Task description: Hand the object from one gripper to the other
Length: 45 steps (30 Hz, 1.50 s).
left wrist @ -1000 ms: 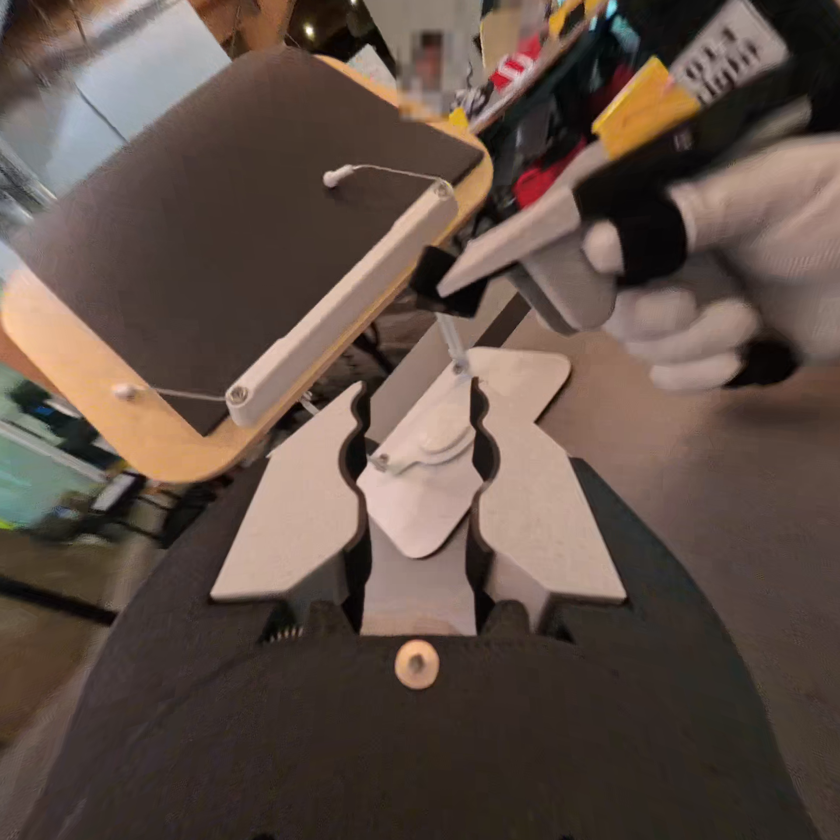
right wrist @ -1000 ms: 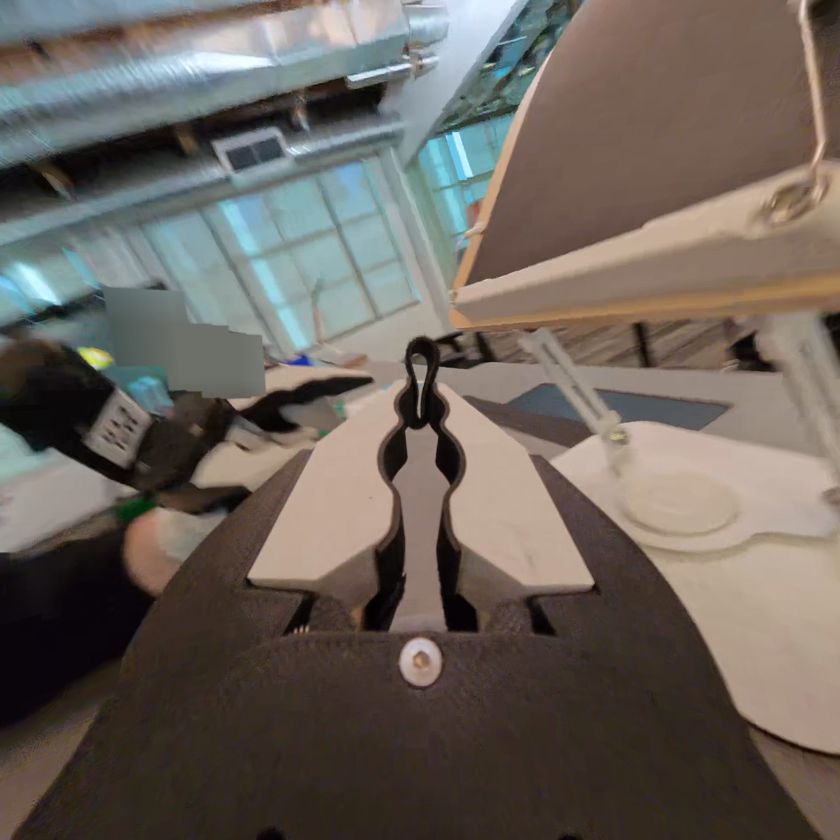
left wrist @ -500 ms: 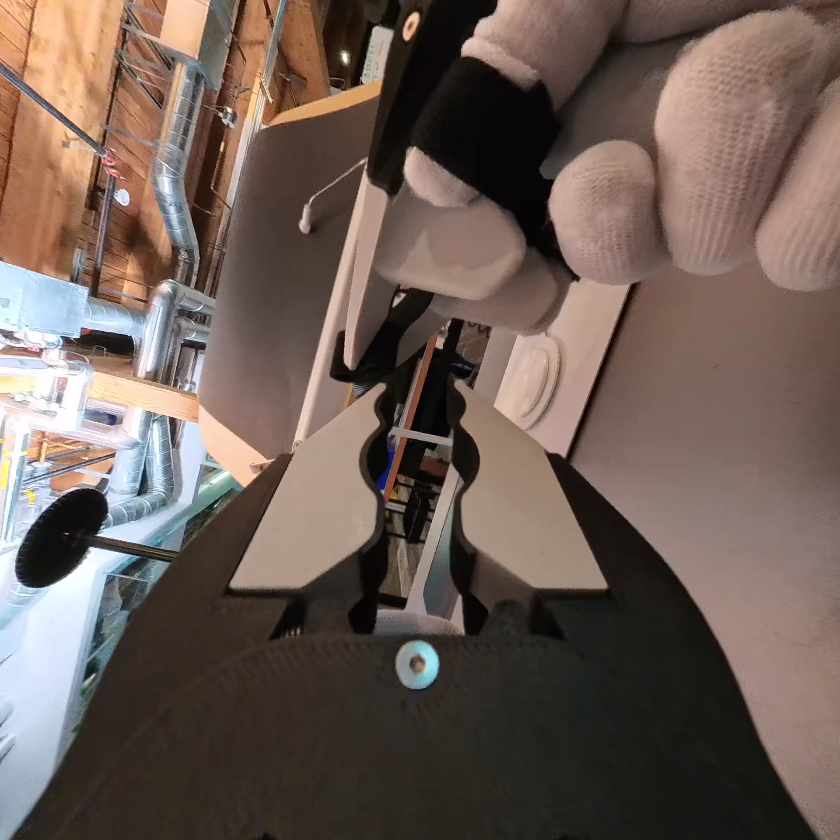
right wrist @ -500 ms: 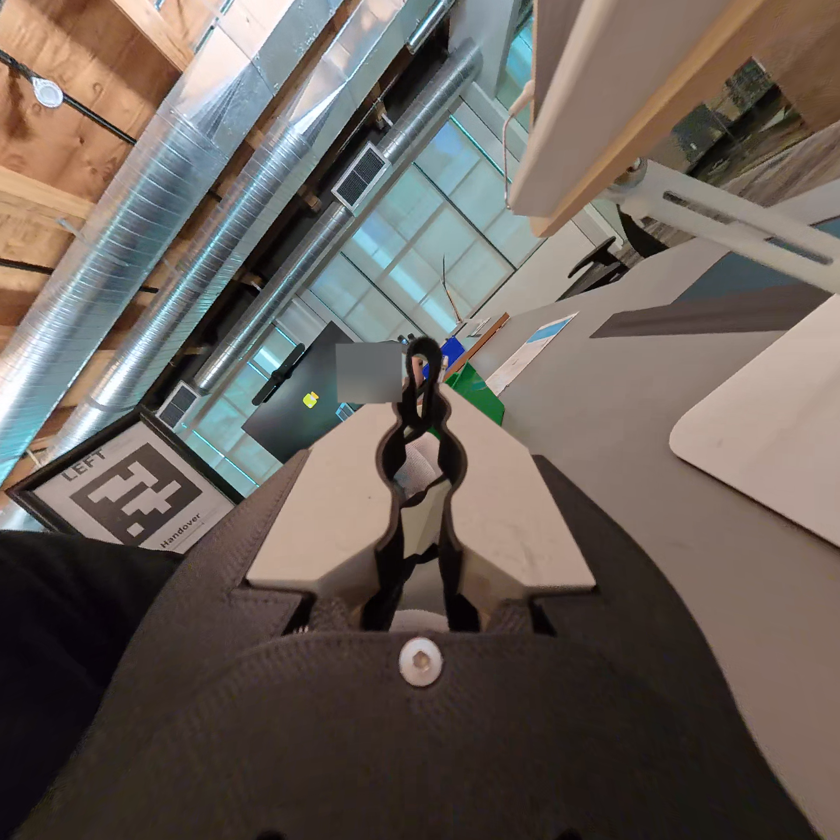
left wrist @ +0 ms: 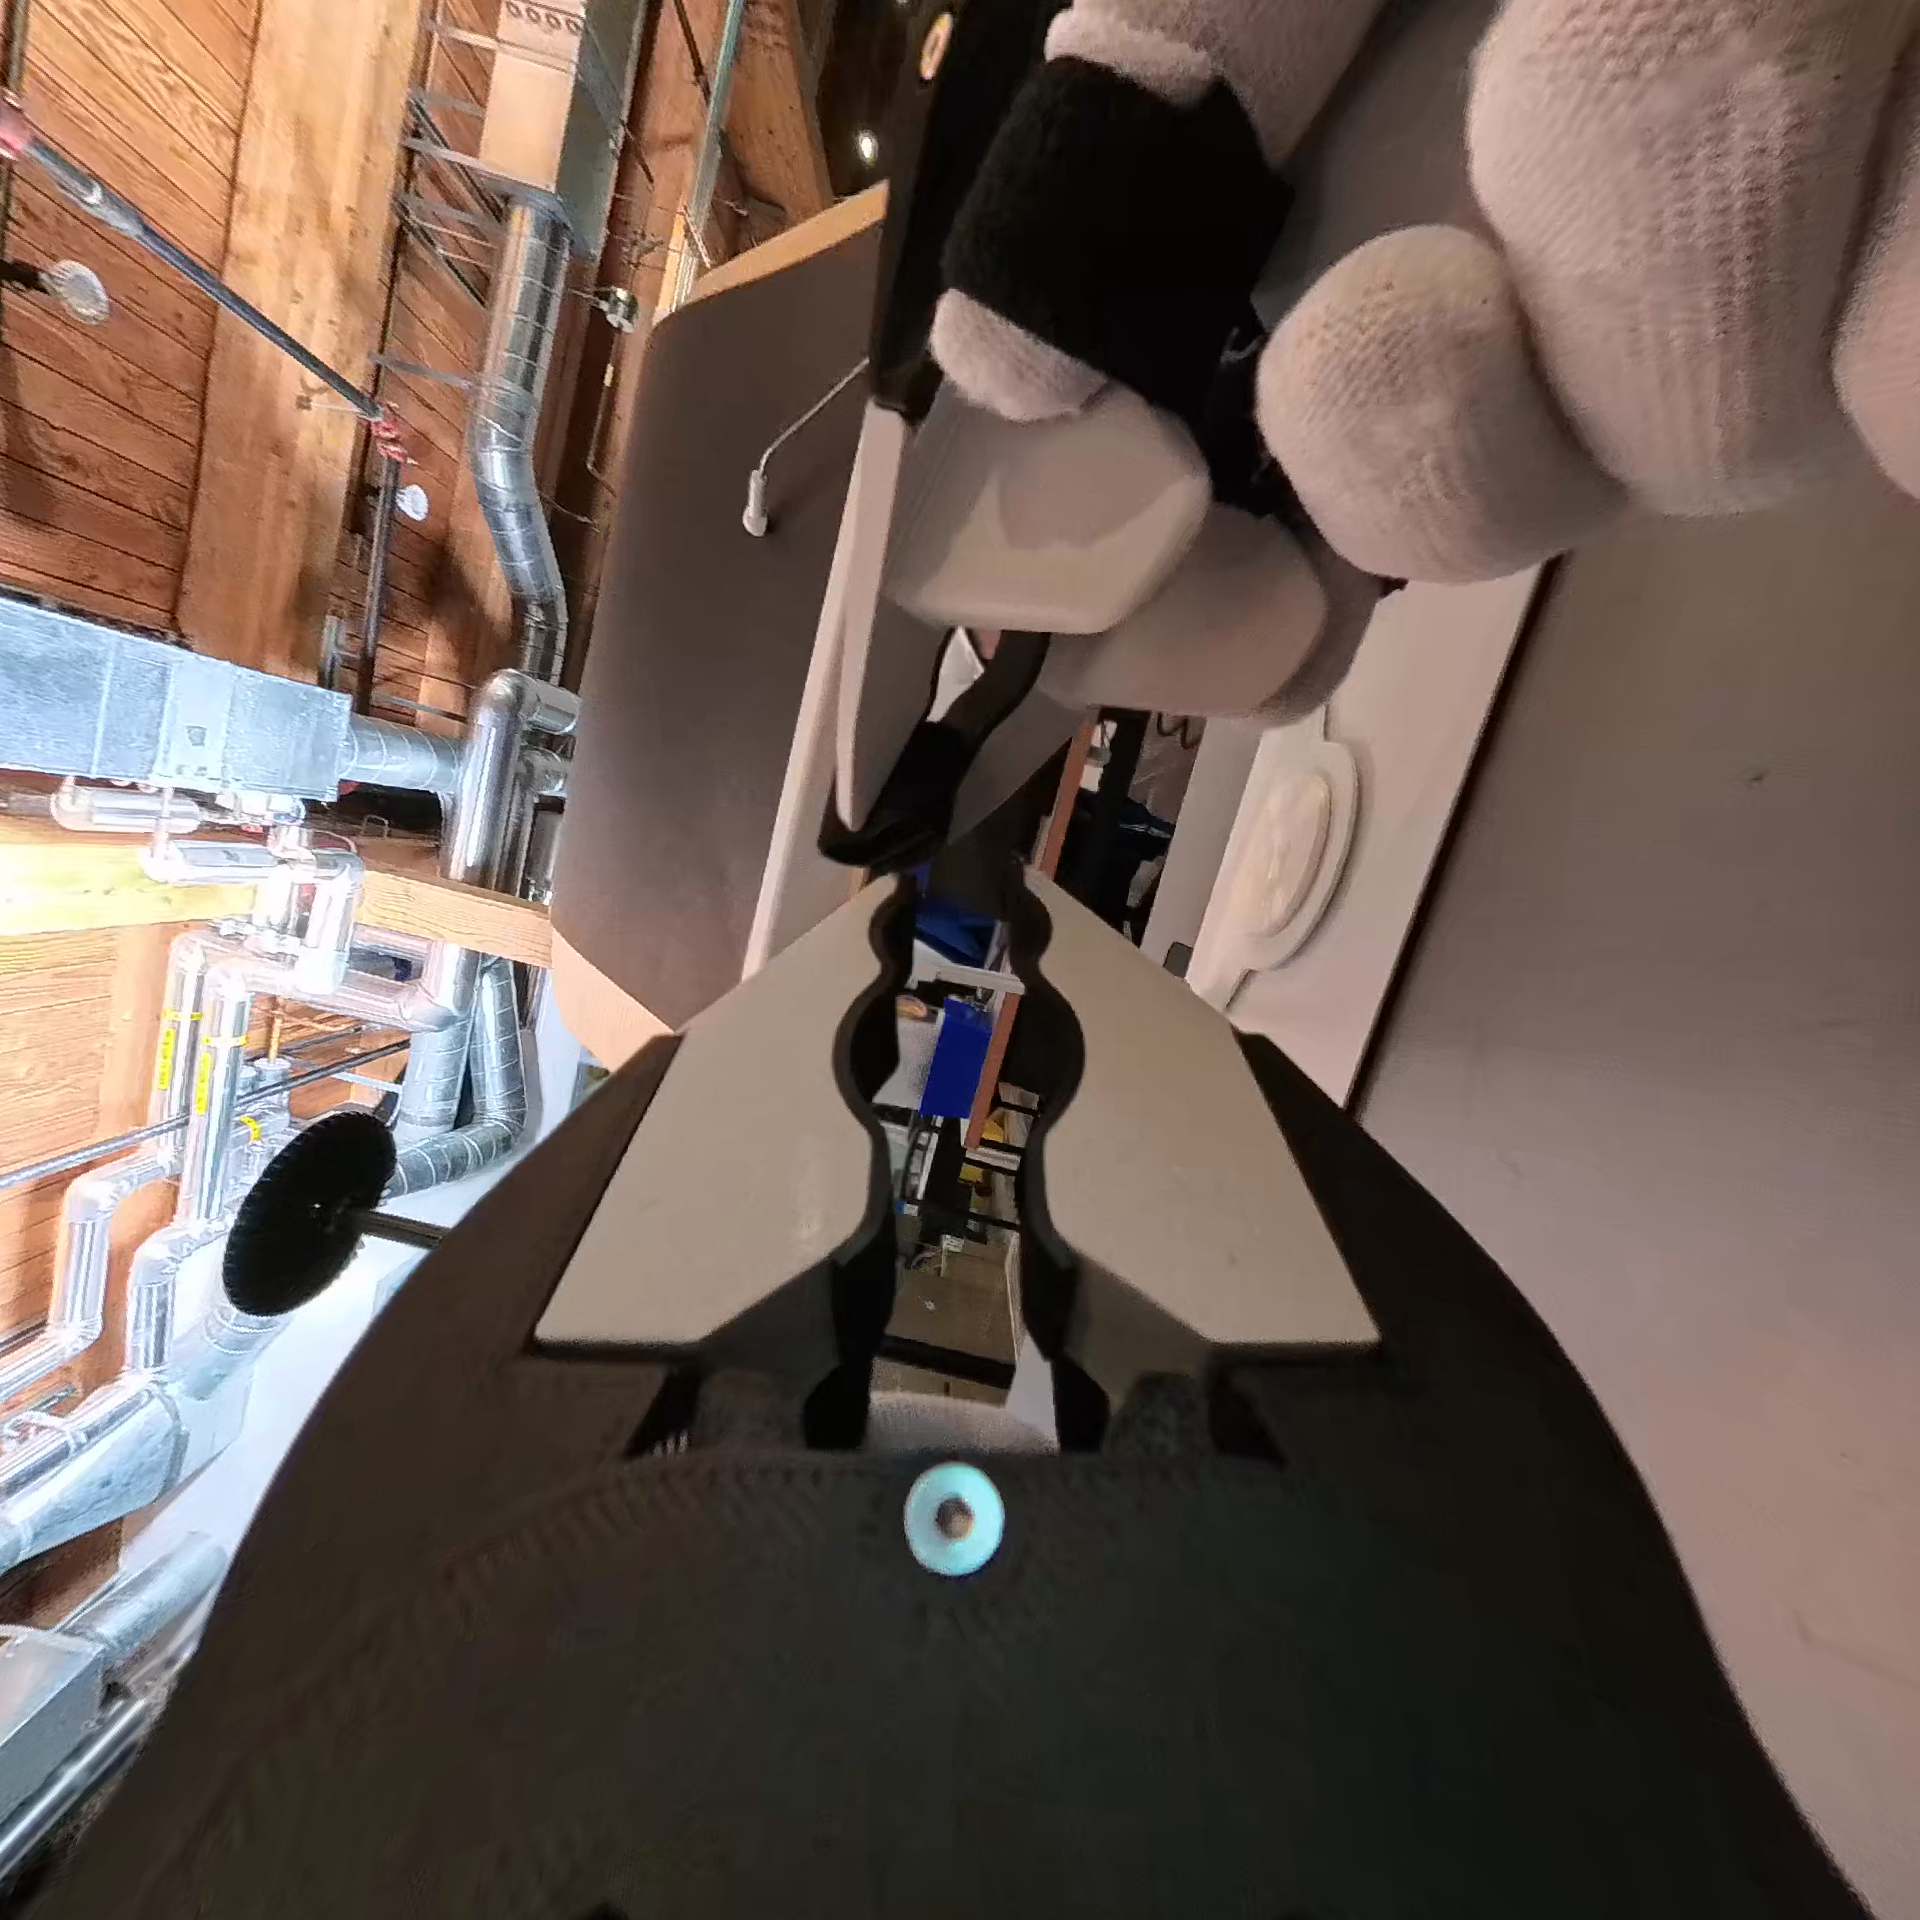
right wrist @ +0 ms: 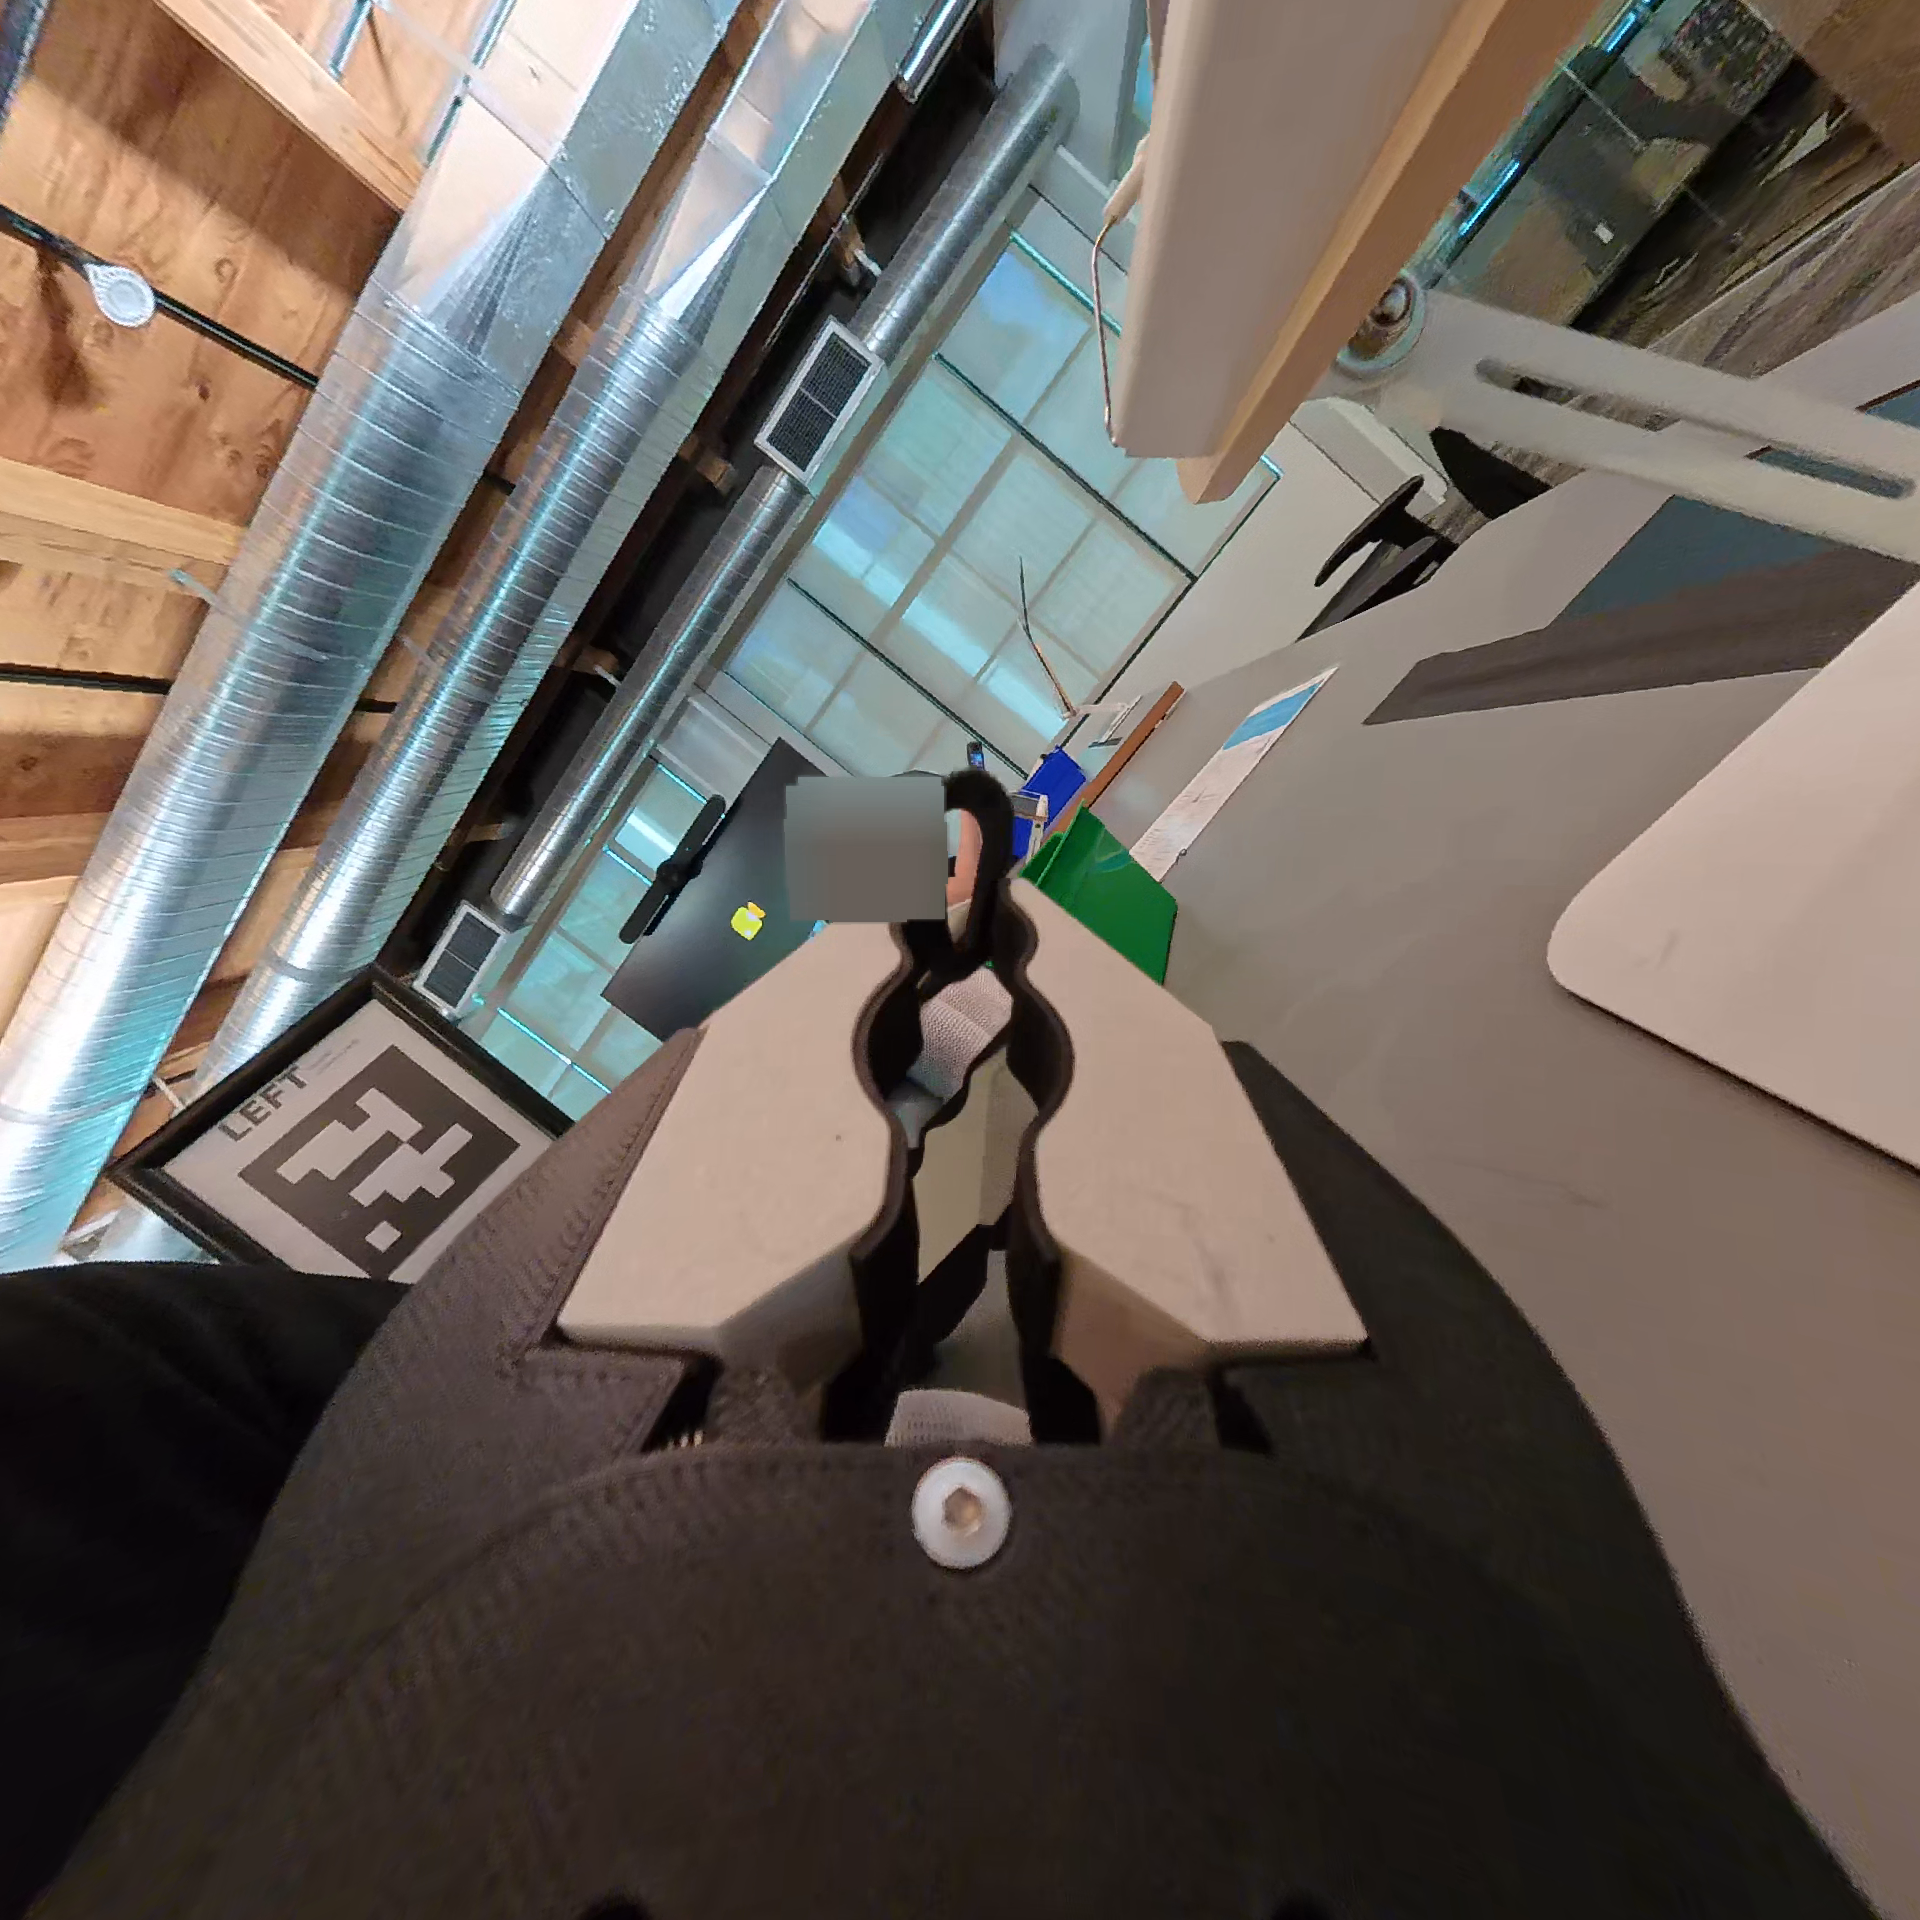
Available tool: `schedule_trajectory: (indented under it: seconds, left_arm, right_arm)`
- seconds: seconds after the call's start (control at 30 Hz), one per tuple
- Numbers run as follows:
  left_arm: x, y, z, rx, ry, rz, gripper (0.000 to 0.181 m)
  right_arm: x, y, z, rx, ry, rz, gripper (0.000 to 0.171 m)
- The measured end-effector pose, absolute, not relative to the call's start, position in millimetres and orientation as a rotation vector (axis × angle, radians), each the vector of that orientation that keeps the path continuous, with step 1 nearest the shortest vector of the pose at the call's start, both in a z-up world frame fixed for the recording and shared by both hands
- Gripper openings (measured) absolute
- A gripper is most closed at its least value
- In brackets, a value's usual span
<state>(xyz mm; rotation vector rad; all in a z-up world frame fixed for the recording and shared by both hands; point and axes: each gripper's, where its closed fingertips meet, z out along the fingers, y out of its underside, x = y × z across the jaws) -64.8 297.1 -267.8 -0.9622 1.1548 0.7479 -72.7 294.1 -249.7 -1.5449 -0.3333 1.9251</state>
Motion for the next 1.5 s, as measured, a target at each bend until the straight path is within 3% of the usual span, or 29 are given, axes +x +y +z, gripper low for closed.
schedule_trajectory:
  seconds: [1.27,1.5]
  left_arm:
    - [-58,288,-270,-0.827,1.185,0.773,0.019]
    - [-61,290,-270,-0.837,1.179,0.785,0.01]
  right_arm:
    - [-80,294,-262,-1.637,-0.281,2.056,0.013]
    - [-80,294,-266,-1.666,-0.282,2.057,0.012]
